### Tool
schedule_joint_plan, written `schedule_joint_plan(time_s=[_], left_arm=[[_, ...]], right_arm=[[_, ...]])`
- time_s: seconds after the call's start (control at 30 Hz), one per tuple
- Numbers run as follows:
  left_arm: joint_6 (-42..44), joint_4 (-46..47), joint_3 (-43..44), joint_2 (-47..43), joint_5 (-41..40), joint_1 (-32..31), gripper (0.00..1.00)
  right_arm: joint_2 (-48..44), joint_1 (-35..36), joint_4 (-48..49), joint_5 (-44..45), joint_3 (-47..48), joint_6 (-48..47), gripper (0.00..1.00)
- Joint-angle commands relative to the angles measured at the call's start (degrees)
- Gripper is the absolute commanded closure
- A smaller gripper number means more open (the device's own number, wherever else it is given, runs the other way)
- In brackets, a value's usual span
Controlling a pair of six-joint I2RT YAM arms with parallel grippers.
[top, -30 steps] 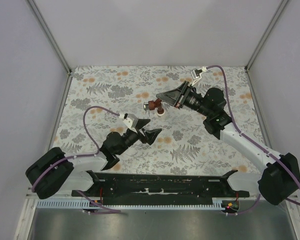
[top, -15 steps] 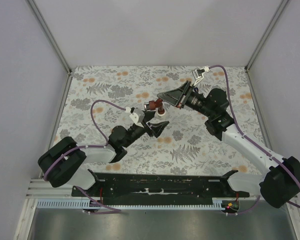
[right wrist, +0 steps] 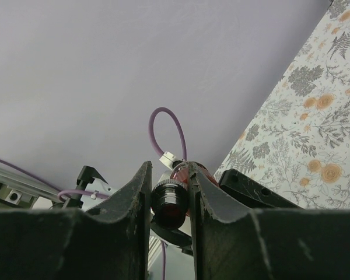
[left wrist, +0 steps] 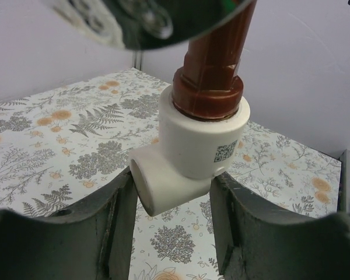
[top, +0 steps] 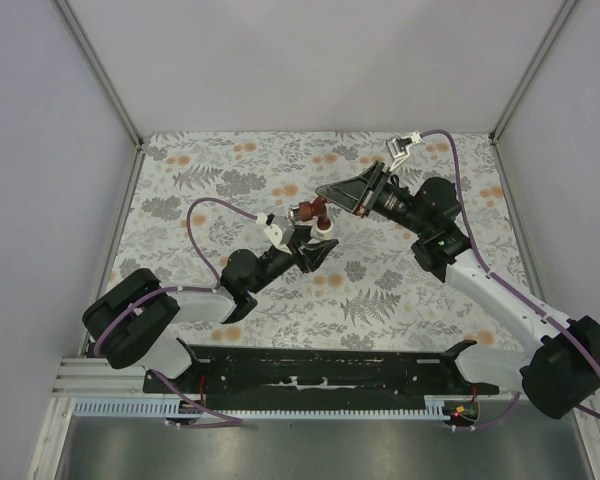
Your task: Install the water faucets
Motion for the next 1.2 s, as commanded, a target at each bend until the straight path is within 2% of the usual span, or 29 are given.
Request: schedule_joint_plan(time_s=[0.0, 0.1, 0.23, 0.43, 0.53, 0.7, 0.83, 0.87, 0.93, 1.03, 1.17], left_arm=[[1.5, 11.4, 1.7, -1.4, 0.4, -0.2, 0.88], [2.4, 7.6, 0.7, -4.1, -3.8, -0.2, 0.94], [9.9, -10.7, 1.7, -12.0, -14.2, -2.1, 0.95], [20.3, -22.8, 3.3, -17.9, -30.8, -7.9, 0.96], [26.5, -23.3, 4.4, -17.5, -36.2, -11.4, 0.96], [37.7, -16.9, 4.0, -15.2, -48.5, -15.2, 0.96], [43.4, -13.9, 3.5, -14.5, -52.5, -15.9, 0.95], [41.5, -14.0, 3.2, -15.0, -52.2, -15.9, 0.9], [36.7, -16.5, 2.2, -17.1, -48.5, -15.9, 0.71], [27.6, -23.4, 0.5, -21.5, -40.4, -15.8, 0.39], [23.0, -23.9, -3.3, -24.9, -31.7, -15.3, 0.16]], right_arm=[[-1.9, 0.0, 1.7, 0.4, 0.3, -0.2, 1.0], [-3.0, 0.0, -3.5, 2.7, 0.7, -4.3, 1.0], [-5.1, 0.0, -13.1, 9.5, 0.9, -12.0, 1.0], [-5.1, 1.6, -14.5, 17.2, -1.2, -13.6, 1.0], [-3.8, 3.1, -13.8, 18.5, -1.9, -13.1, 1.0], [-3.6, 3.5, -13.7, 17.8, -2.7, -12.3, 1.0], [-4.6, 3.4, -15.2, 18.0, -3.4, -13.1, 1.0], [-4.8, 3.3, -14.5, 18.4, -3.7, -13.0, 1.0], [-5.1, 3.3, -13.0, 19.4, -4.4, -12.5, 1.0], [-4.9, 3.4, -11.7, 20.0, -3.7, -12.3, 1.0], [-3.7, 3.3, -10.2, 18.2, -1.6, -12.2, 1.0]])
